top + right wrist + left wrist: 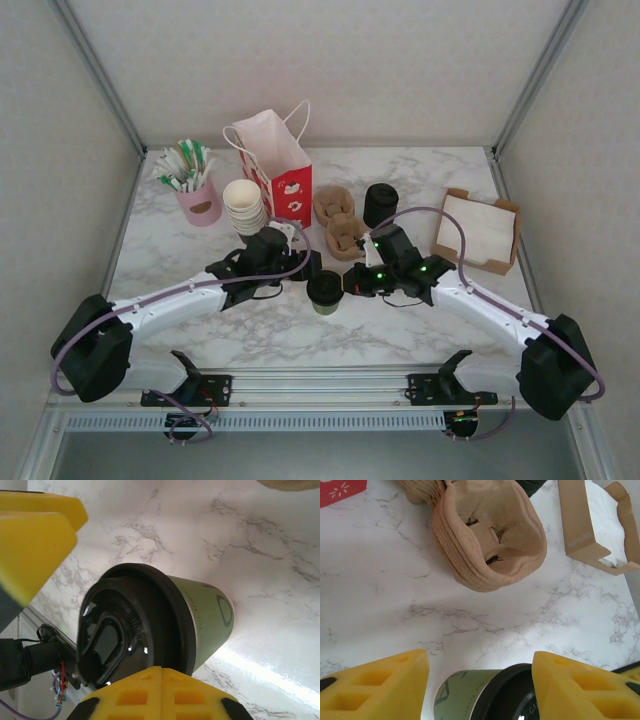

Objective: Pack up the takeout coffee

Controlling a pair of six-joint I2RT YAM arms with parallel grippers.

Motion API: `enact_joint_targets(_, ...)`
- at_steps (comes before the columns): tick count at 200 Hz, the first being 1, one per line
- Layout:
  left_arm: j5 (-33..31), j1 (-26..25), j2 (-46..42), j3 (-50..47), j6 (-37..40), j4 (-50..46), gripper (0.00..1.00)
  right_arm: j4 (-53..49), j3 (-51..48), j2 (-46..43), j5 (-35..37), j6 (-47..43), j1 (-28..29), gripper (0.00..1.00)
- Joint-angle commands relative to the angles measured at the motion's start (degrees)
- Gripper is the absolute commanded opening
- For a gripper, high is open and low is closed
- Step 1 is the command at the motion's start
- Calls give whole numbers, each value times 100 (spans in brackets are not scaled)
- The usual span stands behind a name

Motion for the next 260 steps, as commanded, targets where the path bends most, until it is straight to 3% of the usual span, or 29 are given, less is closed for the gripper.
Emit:
enact_joint_targets(1,31,-104,-232,-181,-187,-1,57,144,29,148,-134,50,-43,0)
enact_joint_targets(137,-73,-352,-907,-1353,-845,204,57,220,206,1091,-169,-41,-53,0)
enact_joint_targets(217,-377,-362,-1539,-1468,-1071,-155,65,-140,1413,1619,-216,-429,-46,0)
enact_joint_targets(260,-540,-363,-1609,-1472,-1108,-322,66,-601,1679,1481,194,-607,-52,0)
